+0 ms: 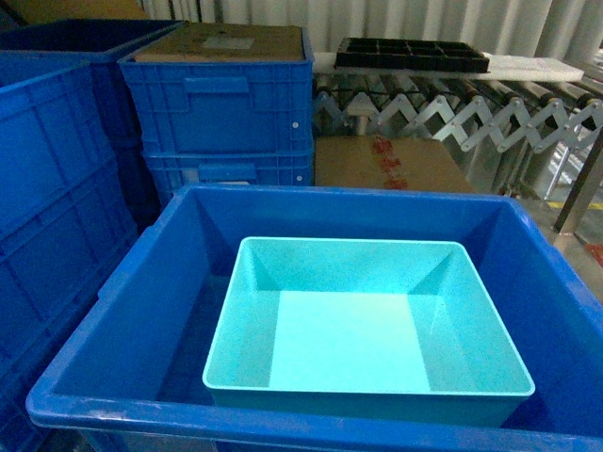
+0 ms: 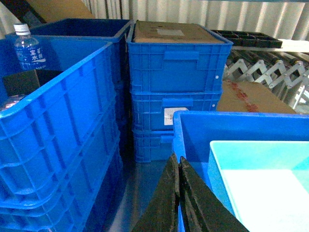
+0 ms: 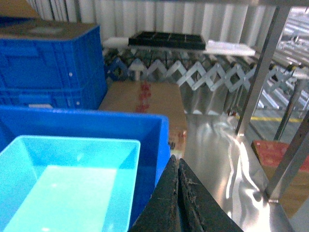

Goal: Stack blue boxes stably on right

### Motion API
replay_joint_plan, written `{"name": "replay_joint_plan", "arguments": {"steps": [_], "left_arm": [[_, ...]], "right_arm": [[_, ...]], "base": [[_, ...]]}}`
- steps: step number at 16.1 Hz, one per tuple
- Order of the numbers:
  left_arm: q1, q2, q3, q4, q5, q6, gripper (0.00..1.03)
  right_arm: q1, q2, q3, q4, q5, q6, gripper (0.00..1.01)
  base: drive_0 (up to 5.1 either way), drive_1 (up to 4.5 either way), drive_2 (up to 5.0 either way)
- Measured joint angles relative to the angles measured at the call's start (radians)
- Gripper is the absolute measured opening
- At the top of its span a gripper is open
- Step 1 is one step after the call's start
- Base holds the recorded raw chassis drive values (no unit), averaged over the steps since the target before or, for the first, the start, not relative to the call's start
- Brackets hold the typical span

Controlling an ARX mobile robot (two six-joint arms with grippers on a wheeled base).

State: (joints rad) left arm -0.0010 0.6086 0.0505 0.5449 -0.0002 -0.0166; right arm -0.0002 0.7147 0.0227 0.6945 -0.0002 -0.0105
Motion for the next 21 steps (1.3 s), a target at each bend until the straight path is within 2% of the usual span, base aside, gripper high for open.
{"name": "replay_joint_plan", "arguments": {"steps": [2,3,9,17,18,19,21], "left_arm": [[0.000,-0.021,-0.011,0.006,0.000,0.000,0.02],[0.000,-0.019,-0.034,0.050,0.000,0.000,0.02],[0.000,-0.250,-0.035,-0.188,0.000,0.000,0.02],[0.000,-0.433,-0.035,-0.367,0.000,0.000,0.02],[0.000,-0.480,-0.034,-0.434,-0.002,0.000,0.02],[0.000,-0.588,-0.034,-0.560,-0.003,0.000,0.02],[0.002,-0.599,-0.034,-0.552,-0.003,0.002,0.02]], "right_arm": [[0.000,-0.029,-0.009,-0.056,0.000,0.000,0.02],[0.000,-0.047,-0.009,-0.063,0.000,0.000,0.02],[0.000,-0.329,-0.010,-0.308,0.000,0.000,0.02],[0.000,-0.525,-0.010,-0.503,0.000,0.000,0.02],[0.000,-0.541,-0.010,-0.520,0.000,0.000,0.02],[0.000,-0.625,-0.009,-0.650,0.000,0.000,0.02],[0.000,-0.710,-0.009,-0.698,0.000,0.000,0.02]], "base": [[0.0,0.00,0.0],[0.0,0.00,0.0],[0.0,0.00,0.0],[0.0,0.00,0.0],[0.0,0.00,0.0],[0.0,0.00,0.0],[0.0,0.00,0.0]]}}
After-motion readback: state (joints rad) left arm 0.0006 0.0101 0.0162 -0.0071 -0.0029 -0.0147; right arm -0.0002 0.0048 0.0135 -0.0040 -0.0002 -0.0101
